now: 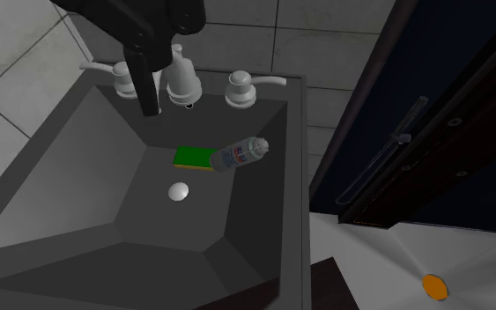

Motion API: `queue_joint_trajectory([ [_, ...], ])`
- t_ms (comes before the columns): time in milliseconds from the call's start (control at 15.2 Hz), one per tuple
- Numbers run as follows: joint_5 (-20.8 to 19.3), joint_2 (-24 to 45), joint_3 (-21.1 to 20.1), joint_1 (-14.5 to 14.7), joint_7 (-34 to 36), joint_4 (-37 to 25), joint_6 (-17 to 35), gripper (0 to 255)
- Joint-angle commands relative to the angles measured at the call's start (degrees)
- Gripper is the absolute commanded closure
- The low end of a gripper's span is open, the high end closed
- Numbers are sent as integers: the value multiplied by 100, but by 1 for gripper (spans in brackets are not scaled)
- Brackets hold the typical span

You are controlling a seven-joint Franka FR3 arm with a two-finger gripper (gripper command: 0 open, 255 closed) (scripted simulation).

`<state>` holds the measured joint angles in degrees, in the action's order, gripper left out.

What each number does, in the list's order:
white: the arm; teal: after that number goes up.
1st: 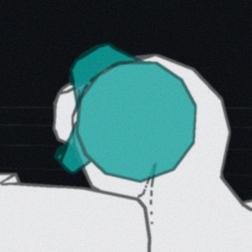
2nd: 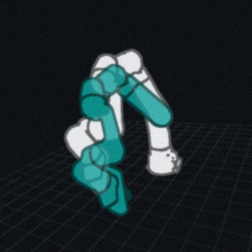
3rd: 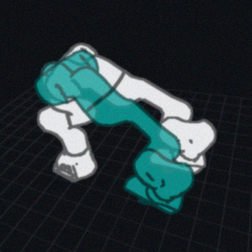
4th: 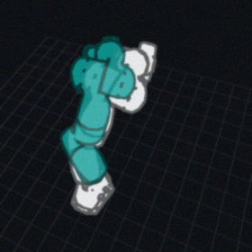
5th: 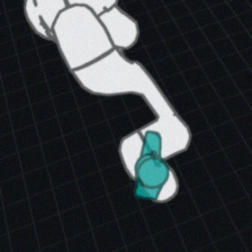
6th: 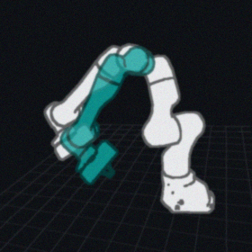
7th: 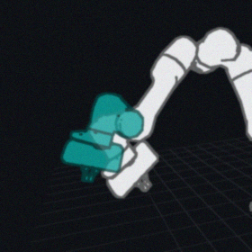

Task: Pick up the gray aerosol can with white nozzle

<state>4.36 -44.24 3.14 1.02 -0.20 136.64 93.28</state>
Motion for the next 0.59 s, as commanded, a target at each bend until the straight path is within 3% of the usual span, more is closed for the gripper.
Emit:
queue_joint_trajectory([
  [0, 0, 0, 0, 0, 0, 0, 0, 0],
  [528, -308, 1477, -312, -250, 682, 85, 1245, 0],
])
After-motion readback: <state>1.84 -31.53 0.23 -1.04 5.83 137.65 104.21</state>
